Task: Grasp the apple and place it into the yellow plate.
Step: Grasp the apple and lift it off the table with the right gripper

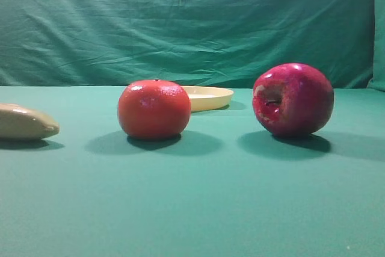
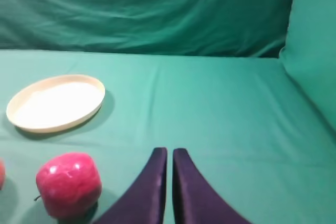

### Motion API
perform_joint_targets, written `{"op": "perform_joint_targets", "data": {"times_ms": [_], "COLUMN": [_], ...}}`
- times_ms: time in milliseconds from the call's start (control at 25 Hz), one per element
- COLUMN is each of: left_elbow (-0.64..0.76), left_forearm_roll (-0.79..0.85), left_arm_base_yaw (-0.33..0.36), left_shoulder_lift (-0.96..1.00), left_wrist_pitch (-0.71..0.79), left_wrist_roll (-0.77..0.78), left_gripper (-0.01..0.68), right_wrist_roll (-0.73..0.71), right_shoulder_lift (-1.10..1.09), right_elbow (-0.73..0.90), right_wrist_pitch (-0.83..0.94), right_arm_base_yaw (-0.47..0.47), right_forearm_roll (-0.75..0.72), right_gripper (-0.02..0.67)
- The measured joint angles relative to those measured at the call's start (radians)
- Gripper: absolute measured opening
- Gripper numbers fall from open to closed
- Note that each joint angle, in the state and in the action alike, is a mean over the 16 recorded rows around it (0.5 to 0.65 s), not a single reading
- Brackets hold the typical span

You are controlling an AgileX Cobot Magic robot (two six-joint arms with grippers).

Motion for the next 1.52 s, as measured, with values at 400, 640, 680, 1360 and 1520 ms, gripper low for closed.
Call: {"op": "perform_joint_targets", "data": {"times_ms": [400, 640, 680, 1360, 1520], "left_elbow": [0.0, 0.0, 0.0, 0.0, 0.0], "left_forearm_roll": [0.0, 0.0, 0.0, 0.0, 0.0], "left_arm_base_yaw": [0.0, 0.0, 0.0, 0.0, 0.0], "left_shoulder_lift": [0.0, 0.0, 0.0, 0.0, 0.0], "left_wrist_pitch": [0.0, 0.0, 0.0, 0.0, 0.0], "left_wrist_roll": [0.0, 0.0, 0.0, 0.0, 0.0], "left_gripper": [0.157, 0.157, 0.157, 0.157, 0.157], "right_wrist_roll": [-0.117, -0.218, -0.233, -0.313, -0.311], "right_shoulder_lift": [0.388, 0.563, 0.586, 0.821, 0.863], "right_elbow": [-0.25, -0.35, -0.362, -0.439, -0.45], "right_wrist_pitch": [0.211, 0.27, 0.273, 0.136, 0.12], "right_arm_base_yaw": [0.034, 0.059, 0.07, 0.297, 0.304], "right_forearm_roll": [0.087, 0.165, 0.176, 0.171, 0.167], "right_gripper": [0.0, 0.0, 0.0, 0.267, 0.428]}}
